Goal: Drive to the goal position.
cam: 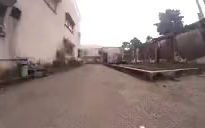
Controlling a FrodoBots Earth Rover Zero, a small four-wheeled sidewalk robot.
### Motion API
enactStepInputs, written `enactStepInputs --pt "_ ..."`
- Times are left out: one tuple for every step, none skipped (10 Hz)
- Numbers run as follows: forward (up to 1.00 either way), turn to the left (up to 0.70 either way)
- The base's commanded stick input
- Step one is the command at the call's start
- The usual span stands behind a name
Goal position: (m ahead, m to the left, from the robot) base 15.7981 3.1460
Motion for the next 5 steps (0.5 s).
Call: enactStepInputs --pt "0.3 0.0" --pt "0.3 0.0" --pt "0.3 0.0" --pt "0.3 0.0" --pt "0.3 0.0"
